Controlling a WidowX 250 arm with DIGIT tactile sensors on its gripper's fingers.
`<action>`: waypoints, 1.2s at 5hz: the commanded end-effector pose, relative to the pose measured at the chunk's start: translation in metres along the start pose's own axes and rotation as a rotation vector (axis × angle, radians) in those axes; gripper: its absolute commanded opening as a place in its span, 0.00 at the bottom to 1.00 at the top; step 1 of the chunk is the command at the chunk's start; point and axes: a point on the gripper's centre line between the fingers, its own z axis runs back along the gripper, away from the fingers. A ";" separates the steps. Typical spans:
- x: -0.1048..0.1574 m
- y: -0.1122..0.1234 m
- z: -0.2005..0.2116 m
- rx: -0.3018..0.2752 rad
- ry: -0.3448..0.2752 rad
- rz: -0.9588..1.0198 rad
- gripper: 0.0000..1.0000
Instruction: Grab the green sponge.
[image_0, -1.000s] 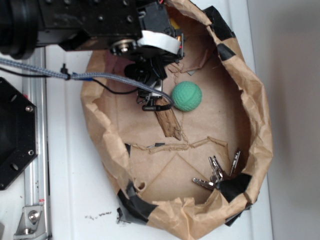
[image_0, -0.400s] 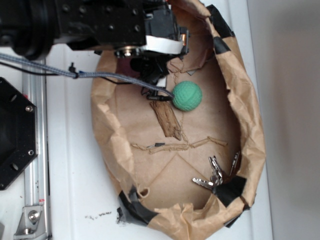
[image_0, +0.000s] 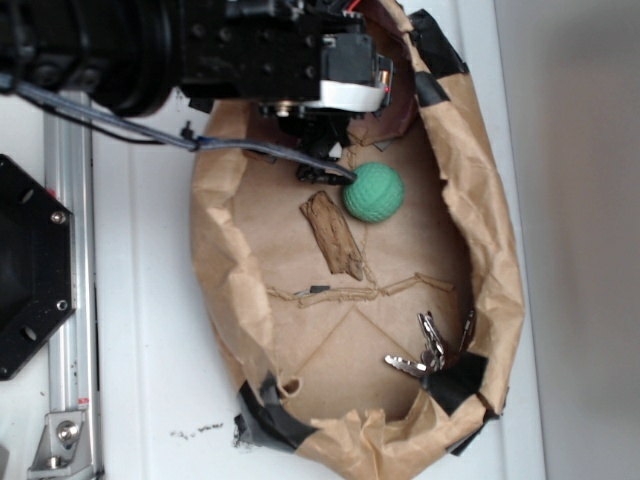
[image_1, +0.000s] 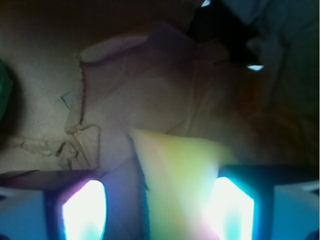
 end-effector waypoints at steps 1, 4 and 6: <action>0.002 0.009 0.005 -0.005 -0.017 0.038 0.00; 0.005 0.006 0.009 -0.009 -0.010 0.040 0.00; 0.027 -0.044 0.089 -0.166 -0.095 0.051 0.00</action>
